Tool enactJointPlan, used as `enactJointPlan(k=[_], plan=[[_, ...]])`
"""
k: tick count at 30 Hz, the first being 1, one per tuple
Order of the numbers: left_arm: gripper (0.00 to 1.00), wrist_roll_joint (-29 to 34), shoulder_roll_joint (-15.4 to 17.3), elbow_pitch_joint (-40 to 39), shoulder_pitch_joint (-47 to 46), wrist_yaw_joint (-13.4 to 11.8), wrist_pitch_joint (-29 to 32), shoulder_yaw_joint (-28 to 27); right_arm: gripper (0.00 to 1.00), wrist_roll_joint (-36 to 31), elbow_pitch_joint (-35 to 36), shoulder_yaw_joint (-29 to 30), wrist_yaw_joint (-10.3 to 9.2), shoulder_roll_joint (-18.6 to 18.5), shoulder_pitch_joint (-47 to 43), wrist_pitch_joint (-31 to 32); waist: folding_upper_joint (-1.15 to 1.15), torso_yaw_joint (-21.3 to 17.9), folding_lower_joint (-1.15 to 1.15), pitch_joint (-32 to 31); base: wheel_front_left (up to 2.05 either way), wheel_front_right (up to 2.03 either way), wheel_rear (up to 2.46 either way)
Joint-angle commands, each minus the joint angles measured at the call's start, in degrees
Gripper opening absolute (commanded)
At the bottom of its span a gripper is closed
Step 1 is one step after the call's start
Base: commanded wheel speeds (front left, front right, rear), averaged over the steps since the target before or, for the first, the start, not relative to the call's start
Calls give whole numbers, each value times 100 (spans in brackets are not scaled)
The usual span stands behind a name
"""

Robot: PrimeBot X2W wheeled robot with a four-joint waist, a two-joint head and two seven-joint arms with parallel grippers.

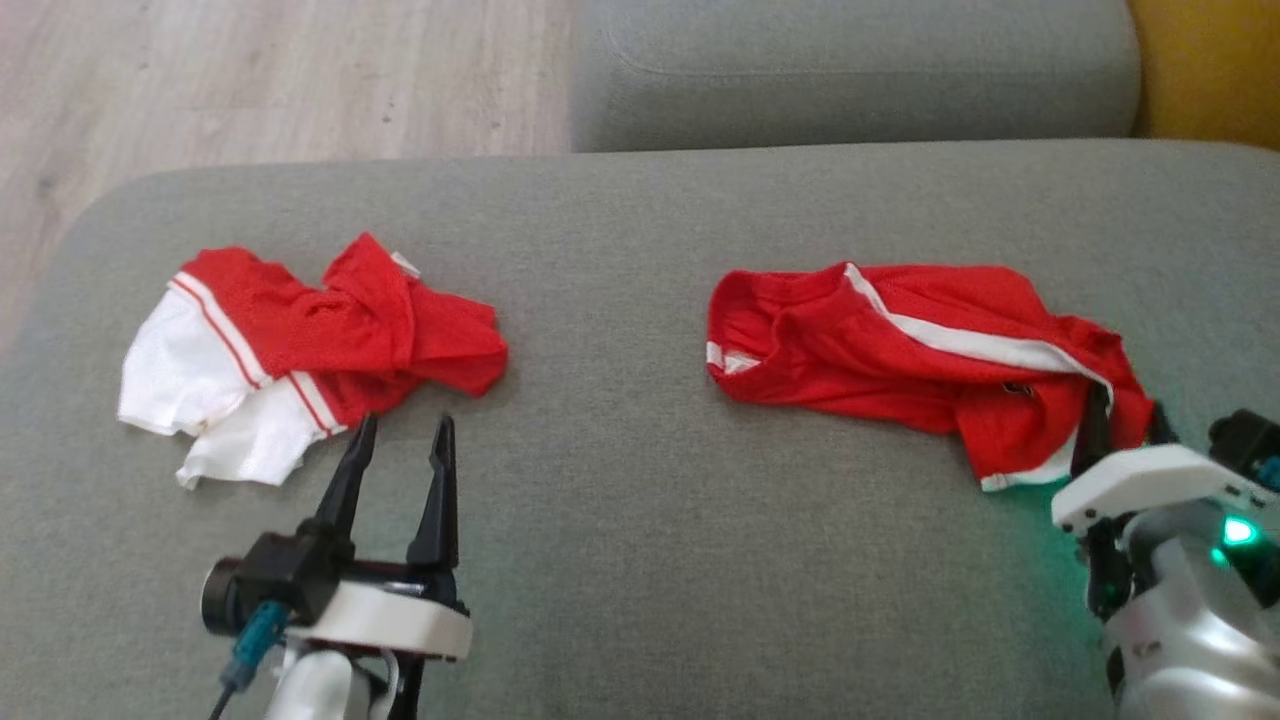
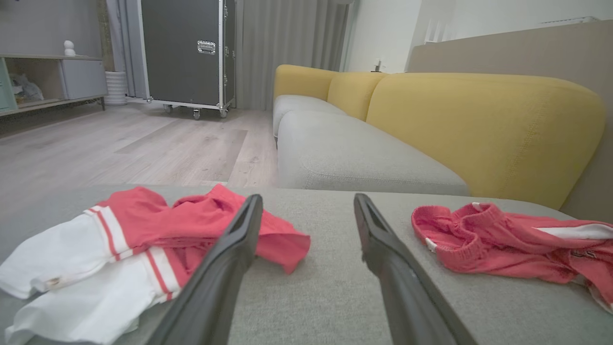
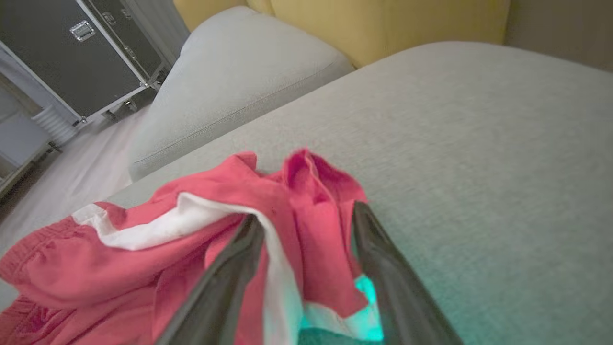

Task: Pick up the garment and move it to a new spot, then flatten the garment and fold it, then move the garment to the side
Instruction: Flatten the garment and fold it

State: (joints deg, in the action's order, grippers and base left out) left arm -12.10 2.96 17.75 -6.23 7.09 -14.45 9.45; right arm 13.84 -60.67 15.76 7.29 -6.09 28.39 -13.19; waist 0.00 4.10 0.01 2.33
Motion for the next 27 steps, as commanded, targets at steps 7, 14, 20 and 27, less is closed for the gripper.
enactJointPlan(k=[7,14,20,27], plan=[[100,60,0,-131,-450,24,-55,-139,100,-1126,1378,21,20,243,285,-176,0,-190,-1,75,0,0,0],[100,47,-3,-155,-435,29,-55,-131,100,-1106,3207,-941,20,318,-655,-179,0,-258,-1,10,0,0,0],[100,21,-6,-189,-346,31,-55,-164,100,-514,4066,-1817,20,320,-1472,-180,0,-324,-1,-36,0,0,0],[100,-21,-7,-198,-298,32,-55,-155,100,-383,4333,-2115,20,321,-1913,-180,0,-349,-1,-72,0,0,0]])
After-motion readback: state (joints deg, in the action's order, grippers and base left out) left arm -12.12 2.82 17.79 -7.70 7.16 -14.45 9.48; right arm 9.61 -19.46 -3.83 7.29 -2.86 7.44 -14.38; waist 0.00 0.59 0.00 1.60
